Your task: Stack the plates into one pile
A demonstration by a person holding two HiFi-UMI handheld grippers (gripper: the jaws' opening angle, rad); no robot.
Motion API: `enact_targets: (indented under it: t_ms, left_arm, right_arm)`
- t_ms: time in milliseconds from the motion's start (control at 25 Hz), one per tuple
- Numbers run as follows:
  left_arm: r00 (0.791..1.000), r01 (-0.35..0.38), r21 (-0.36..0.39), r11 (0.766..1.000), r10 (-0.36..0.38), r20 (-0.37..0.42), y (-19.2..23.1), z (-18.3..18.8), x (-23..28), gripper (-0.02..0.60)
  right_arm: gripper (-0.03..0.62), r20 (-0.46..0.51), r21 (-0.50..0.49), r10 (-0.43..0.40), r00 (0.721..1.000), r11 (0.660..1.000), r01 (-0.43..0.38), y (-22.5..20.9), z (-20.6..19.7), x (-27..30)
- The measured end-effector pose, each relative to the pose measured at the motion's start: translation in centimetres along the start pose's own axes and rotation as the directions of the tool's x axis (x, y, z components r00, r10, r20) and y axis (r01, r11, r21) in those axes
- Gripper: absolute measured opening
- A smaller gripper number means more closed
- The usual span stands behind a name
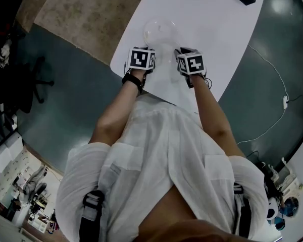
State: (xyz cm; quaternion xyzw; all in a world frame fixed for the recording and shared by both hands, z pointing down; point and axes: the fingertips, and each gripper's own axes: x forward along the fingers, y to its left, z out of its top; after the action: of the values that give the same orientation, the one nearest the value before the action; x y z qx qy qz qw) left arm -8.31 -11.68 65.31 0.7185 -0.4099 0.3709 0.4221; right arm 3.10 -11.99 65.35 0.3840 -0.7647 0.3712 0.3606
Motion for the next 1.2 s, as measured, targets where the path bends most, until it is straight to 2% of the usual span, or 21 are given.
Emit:
enact_targets:
  t_ms: [440, 840, 1200]
  left_arm:
    - [1.000, -0.009, -0.029, 1.000, 0.009, 0.001, 2.4, 4.4, 1.1, 0.078]
    - [1.000, 0.012, -0.063, 0.998, -0.013, -0.019, 3.7, 6.1, 2.3, 0.084]
    - [1.000, -0.008, -0.038, 0.999, 0.008, 0.008, 4.5, 8.2, 2.4, 0.087]
  right_arm:
    - [0.110, -0.018, -0.018, -0.007, 1.000, 1.000, 0.006, -1.5, 4.3, 2.2]
    - [0.117, -0.016, -0.037, -0.030, 0.999, 0.999, 0.030, -2.4, 6.3, 3.3]
    - [0.120, -0.012, -0.083, -0.063, 0.998, 0.995, 0.062, -2.9, 8.1, 4.0]
